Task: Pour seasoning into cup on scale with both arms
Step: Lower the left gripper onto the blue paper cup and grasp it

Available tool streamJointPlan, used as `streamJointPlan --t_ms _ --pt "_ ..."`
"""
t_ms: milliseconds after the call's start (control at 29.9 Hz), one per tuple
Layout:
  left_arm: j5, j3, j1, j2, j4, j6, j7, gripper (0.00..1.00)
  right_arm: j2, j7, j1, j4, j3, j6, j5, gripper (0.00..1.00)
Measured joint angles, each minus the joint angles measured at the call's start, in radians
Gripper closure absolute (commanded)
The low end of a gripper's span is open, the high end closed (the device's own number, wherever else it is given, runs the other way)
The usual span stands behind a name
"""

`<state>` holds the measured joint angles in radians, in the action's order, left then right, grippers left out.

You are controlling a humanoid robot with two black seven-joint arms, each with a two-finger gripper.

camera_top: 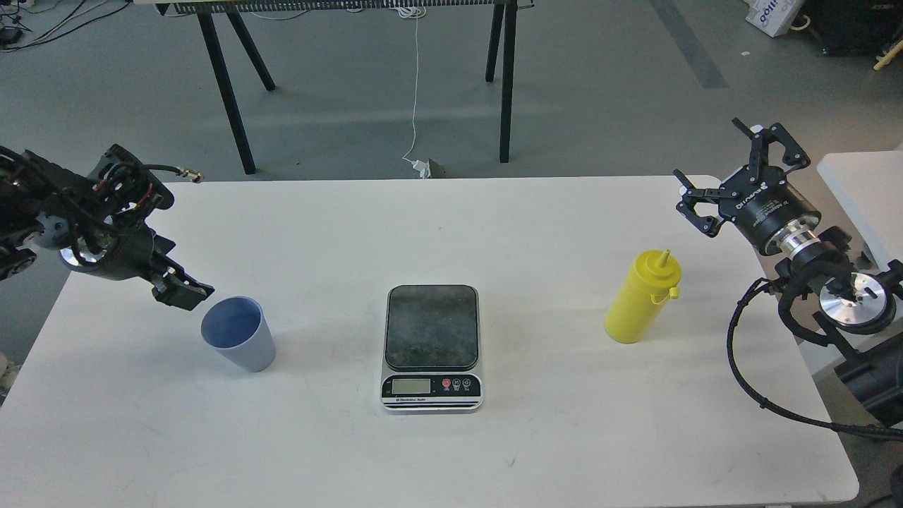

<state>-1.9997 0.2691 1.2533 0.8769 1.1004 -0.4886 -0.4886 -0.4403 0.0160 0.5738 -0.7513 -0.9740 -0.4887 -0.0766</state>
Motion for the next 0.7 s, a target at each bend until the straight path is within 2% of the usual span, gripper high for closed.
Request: streamJointPlan --t_ms 702 --pt "0.017 -0.003 -0.076 -0.062 -0.016 0.0 0.0 0.02 -0.003 -0.001 0.0 0.004 0.002 0.0 0.0 0.01"
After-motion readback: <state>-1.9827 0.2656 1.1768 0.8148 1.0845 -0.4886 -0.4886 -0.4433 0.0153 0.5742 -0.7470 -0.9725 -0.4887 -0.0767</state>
